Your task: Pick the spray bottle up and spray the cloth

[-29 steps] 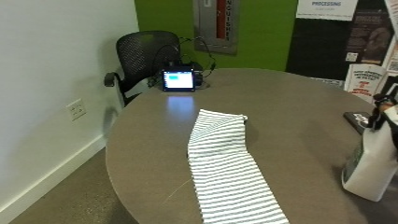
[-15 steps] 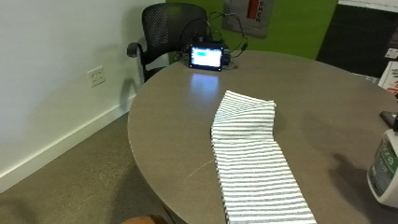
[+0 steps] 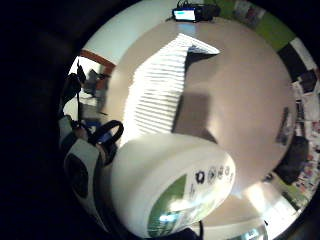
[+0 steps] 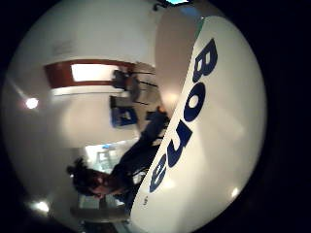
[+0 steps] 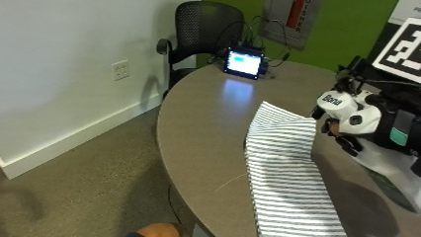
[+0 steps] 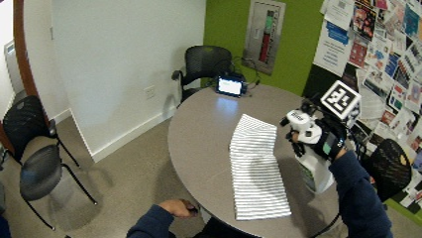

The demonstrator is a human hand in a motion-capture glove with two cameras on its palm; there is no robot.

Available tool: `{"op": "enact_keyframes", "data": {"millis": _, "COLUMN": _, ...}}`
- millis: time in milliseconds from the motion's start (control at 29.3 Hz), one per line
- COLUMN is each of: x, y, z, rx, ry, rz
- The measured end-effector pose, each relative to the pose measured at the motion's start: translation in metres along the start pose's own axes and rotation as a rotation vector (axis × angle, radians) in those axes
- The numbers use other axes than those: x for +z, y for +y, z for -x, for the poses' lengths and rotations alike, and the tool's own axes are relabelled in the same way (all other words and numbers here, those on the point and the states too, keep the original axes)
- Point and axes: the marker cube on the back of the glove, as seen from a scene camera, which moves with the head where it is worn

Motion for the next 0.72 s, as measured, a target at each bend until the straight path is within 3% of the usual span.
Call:
{"op": "enact_keyframes", "data": {"millis": 205, "x": 0.006, "y": -0.036, "z": -0.025, "rx": 0.188, "ry": 0.417, "rz": 0.269}}
{"op": "enact_keyframes", "data": {"millis": 717, "x": 0.012, "y": -0.060, "z": -0.035, "rx": 0.292, "ry": 0.471, "rz": 0.473}}
